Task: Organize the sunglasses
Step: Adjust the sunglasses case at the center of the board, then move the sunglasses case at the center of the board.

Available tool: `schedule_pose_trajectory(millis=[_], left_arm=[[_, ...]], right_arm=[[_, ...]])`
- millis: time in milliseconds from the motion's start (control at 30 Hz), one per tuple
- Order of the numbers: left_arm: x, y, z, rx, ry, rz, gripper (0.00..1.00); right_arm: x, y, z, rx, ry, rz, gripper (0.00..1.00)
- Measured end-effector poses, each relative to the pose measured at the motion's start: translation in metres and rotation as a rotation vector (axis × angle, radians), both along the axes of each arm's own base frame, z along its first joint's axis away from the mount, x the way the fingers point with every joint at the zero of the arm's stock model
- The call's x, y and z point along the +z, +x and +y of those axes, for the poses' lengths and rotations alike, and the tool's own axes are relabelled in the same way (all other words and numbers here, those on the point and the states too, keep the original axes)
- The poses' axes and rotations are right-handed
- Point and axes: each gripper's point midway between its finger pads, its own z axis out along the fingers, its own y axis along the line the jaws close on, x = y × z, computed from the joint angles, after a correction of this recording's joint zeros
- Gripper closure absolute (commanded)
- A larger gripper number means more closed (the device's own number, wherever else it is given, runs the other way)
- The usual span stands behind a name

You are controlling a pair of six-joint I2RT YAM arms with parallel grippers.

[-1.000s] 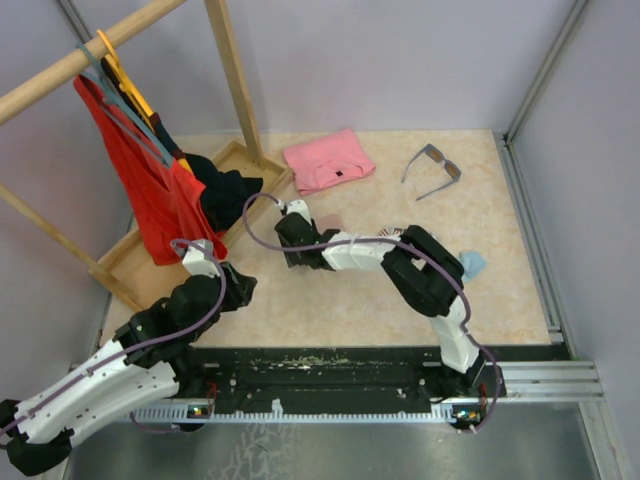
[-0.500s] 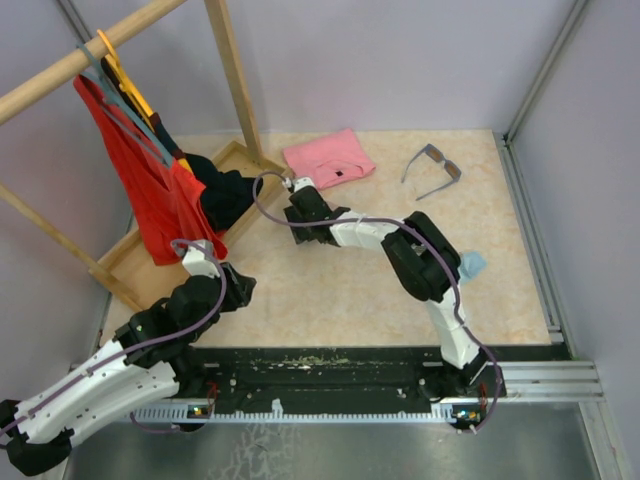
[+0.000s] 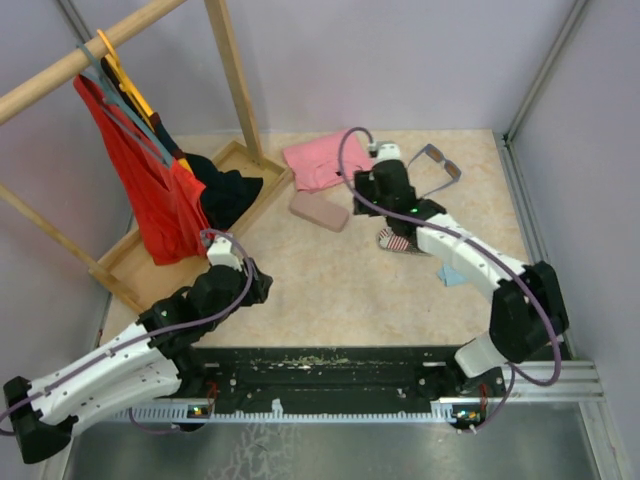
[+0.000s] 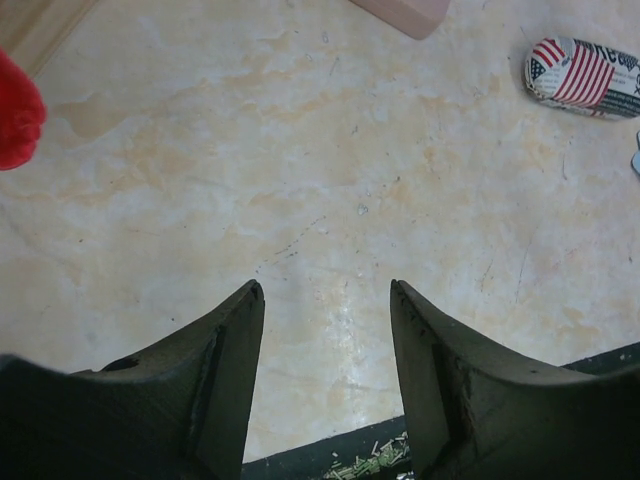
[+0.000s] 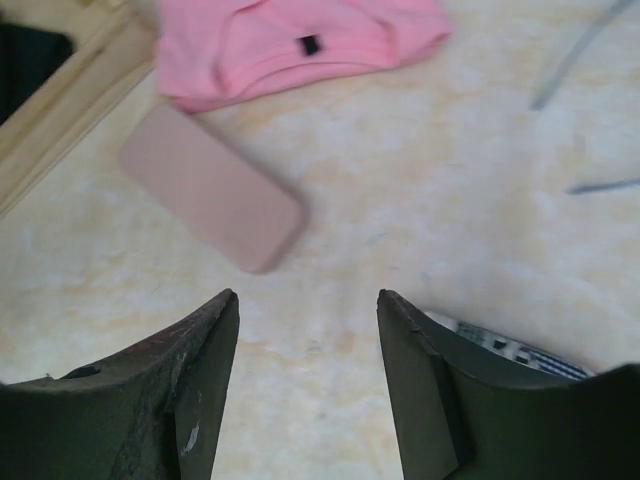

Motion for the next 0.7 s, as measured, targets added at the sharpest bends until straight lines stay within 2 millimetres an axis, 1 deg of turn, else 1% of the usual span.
schedule_pose_trajectory(millis=[33, 67, 100, 200, 300, 400, 467, 567, 633, 700], left_arm=[[-0.003, 0.000, -0.004, -0.013, 0.007, 0.007, 0.40], [-0.005, 0.001, -0.008, -0.029, 0.011, 0.012, 0.39], [-0.007, 0.001, -0.012, -0.045, 0.014, 0.015, 0.39], [-0.011, 0.001, -0.022, -0.087, 0.015, 0.027, 0.39], [-0.019, 0.001, -0.034, -0.126, 0.024, 0.050, 0.39], [-0.030, -0.001, -0.041, -0.154, 0.040, 0.088, 0.39], [-0.035, -0.002, -0.043, -0.168, 0.044, 0.105, 0.39], [-0.036, -0.005, -0.046, -0.184, 0.039, 0.114, 0.39], [-0.036, -0.006, -0.046, -0.188, 0.035, 0.115, 0.39], [-0.035, -0.007, -0.045, -0.190, 0.030, 0.111, 0.38]], right_arm=[[0.009, 0.004, -0.020, -0.051, 0.005, -0.016, 0.42], [0.013, 0.007, -0.042, -0.101, 0.003, -0.020, 0.41], [0.013, 0.008, -0.057, -0.136, -0.003, -0.013, 0.41], [0.001, 0.011, -0.105, -0.244, -0.037, 0.047, 0.43], [-0.018, 0.010, -0.139, -0.314, -0.070, 0.118, 0.44], [-0.043, 0.012, -0.160, -0.353, -0.106, 0.196, 0.44], [-0.066, 0.012, -0.167, -0.361, -0.142, 0.266, 0.44], [-0.098, 0.016, -0.175, -0.370, -0.186, 0.360, 0.44], [-0.115, 0.015, -0.179, -0.375, -0.211, 0.410, 0.44], [-0.127, 0.013, -0.183, -0.381, -0.230, 0.445, 0.44]])
